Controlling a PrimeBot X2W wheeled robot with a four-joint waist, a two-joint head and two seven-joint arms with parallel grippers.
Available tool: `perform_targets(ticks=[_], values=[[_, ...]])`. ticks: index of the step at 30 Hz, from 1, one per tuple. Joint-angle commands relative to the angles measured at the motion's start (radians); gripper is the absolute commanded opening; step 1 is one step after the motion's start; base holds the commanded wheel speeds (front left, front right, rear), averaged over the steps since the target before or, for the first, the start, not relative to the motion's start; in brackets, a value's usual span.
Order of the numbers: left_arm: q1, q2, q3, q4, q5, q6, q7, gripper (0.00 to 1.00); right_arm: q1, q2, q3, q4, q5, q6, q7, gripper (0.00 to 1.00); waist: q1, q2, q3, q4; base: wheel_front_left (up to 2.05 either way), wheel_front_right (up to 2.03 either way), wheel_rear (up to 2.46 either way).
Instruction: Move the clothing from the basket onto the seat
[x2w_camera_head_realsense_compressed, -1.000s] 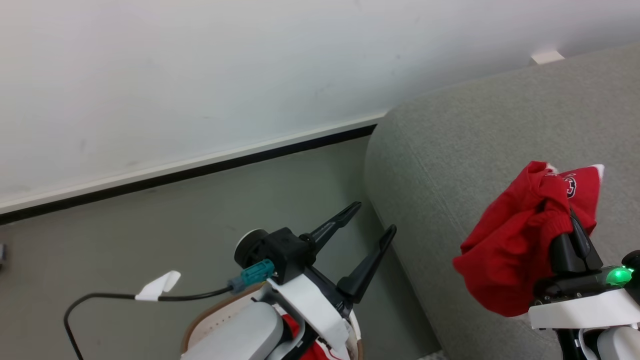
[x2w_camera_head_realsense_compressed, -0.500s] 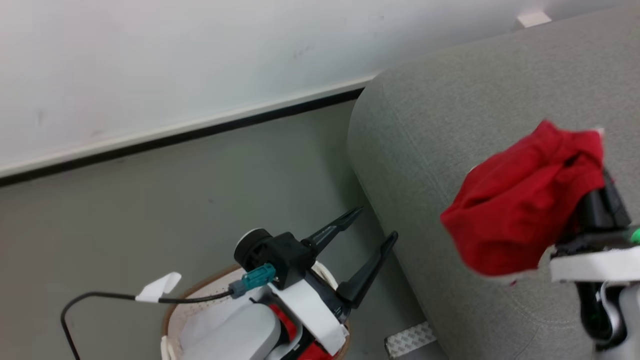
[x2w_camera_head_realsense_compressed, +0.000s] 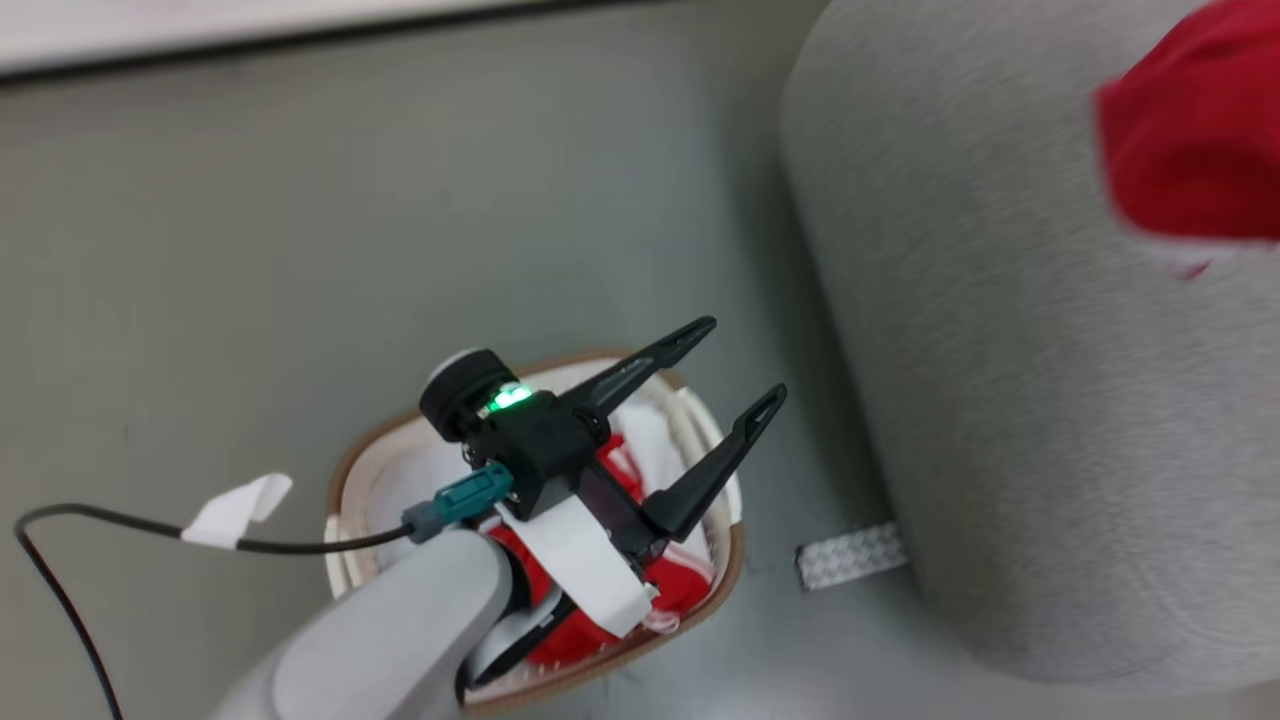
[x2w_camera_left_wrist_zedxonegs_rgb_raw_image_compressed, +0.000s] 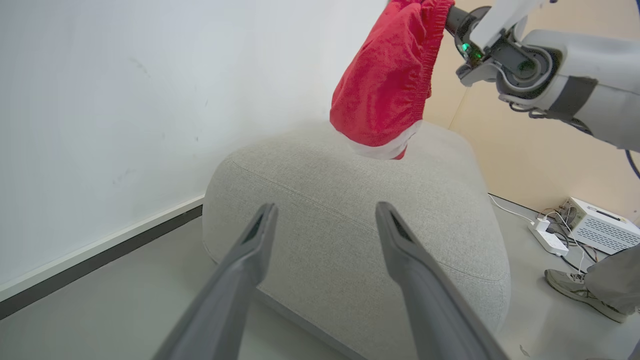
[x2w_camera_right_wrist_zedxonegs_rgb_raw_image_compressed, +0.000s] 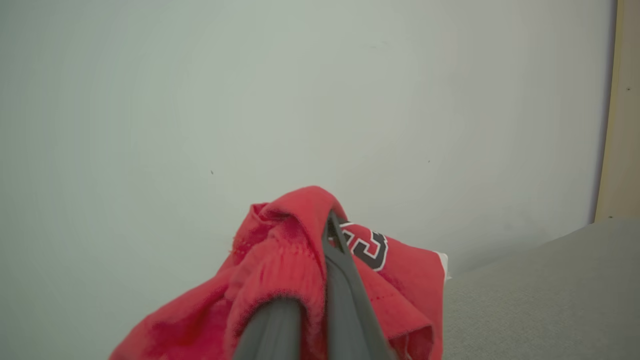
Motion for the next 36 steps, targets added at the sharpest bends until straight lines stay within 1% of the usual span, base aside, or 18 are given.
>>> perform_targets(ticks=[1, 3, 6, 9, 12, 15, 18, 19, 20, 21, 22, 26, 29, 34, 36], values=[[-0.014, 0.013, 0.003, -0.013, 0.017, -0.004, 0.005, 1.0, -0.042, -0.004, -0.02, 0.021, 0.01, -0.002, 0.001, 0.0, -0.0002, -0.0001, 0.115, 0.069, 0.0, 0.0, 0.0], [-0.028, 0.028, 0.008, -0.032, 0.019, -0.003, 0.01, 1.0, -0.106, -0.037, -0.065, 0.062, -0.012, -0.002, 0.001, 0.0, -0.0002, -0.0001, 0.16, 0.089, 0.0, 0.0, 0.0], [-0.045, 0.045, 0.017, -0.056, 0.029, 0.0, 0.014, 1.0, -0.188, -0.053, -0.124, 0.124, -0.045, -0.002, 0.001, 0.0, -0.0002, -0.0001, 0.22, 0.116, 0.0, 0.0, 0.0], [-0.063, 0.053, 0.023, -0.076, 0.036, 0.002, 0.013, 1.0, -0.254, -0.086, -0.16, 0.224, -0.09, -0.002, 0.001, 0.0, -0.0002, -0.0001, 0.27, 0.14, 0.0, 0.0, 0.0], [-0.072, 0.052, 0.024, -0.084, 0.044, 0.004, 0.005, 1.0, -0.294, -0.117, -0.185, 0.335, -0.163, -0.002, 0.003, 0.0, -0.0002, -0.0001, 0.302, 0.16, 0.0, 0.0, 0.0], [-0.077, 0.047, 0.023, -0.08, 0.046, 0.003, -0.004, 1.0, -0.308, -0.149, -0.194, 0.445, -0.259, -0.002, 0.036, 0.0, -0.0002, -0.0001, 0.317, 0.177, 0.0, 0.0, 0.0], [-0.069, 0.047, 0.024, -0.067, 0.041, 0.002, -0.015, 1.0, -0.316, -0.154, -0.207, 0.546, -0.315, -0.002, 0.102, 0.0, -0.0002, -0.0001, 0.316, 0.182, 0.0, 0.0, 0.0], [-0.066, 0.047, 0.023, -0.064, 0.04, 0.002, -0.02, 1.0, -0.321, -0.153, -0.202, 0.571, -0.334, -0.002, 0.122, 0.13, -0.0002, -0.0001, 0.315, 0.182, 0.0, 0.0, 0.0], [-0.063, 0.049, 0.023, -0.059, 0.039, 0.001, -0.023, 1.0, -0.327, -0.157, -0.202, 0.591, -0.349, -0.002, 0.133, 0.3, -0.0002, -0.0001, 0.312, 0.181, 0.0, 0.0, 0.0], [-0.061, 0.049, 0.023, -0.054, 0.037, 0.0, -0.025, 1.0, -0.331, -0.159, -0.207, 0.611, -0.361, -0.002, 0.145, 0.53, -0.0002, -0.0001, 0.306, 0.179, 0.0, 0.0, 0.0], [-0.061, 0.049, 0.023, -0.05, 0.036, 0.0, -0.025, 1.0, -0.335, -0.156, -0.206, 0.627, -0.369, -0.002, 0.153, 1.0, -0.0002, -0.0001, 0.301, 0.178, 0.0, 0.0, 0.0], [-0.053, 0.04, 0.023, -0.033, 0.03, 0.002, -0.032, 1.0, -0.341, -0.15, -0.184, 0.675, -0.403, -0.002, 0.188, 1.0, -0.0002, -0.0001, 0.262, 0.171, 0.0, 0.0, 0.0], [-0.037, 0.03, 0.021, -0.01, 0.023, 0.004, -0.038, 1.0, -0.334, -0.156, -0.149, 0.7, -0.425, -0.002, 0.222, 1.0, -0.0002, -0.0001, 0.207, 0.165, 0.0, 0.0, 0.0], [0.011, 0.012, 0.033, 0.038, -0.005, 0.016, -0.046, 1.0, -0.282, -0.167, -0.049, 0.718, -0.441, -0.002, 0.293, 1.0, -0.0002, -0.0001, 0.071, 0.156, 0.0, 0.0, 0.0], [0.036, 0.002, 0.043, 0.057, -0.018, 0.023, -0.049, 1.0, -0.26, -0.167, -0.002, 0.699, -0.431, -0.002, 0.309, 1.0, -0.0002, -0.0001, 0.008, 0.156, 0.0, 0.0, 0.0]])
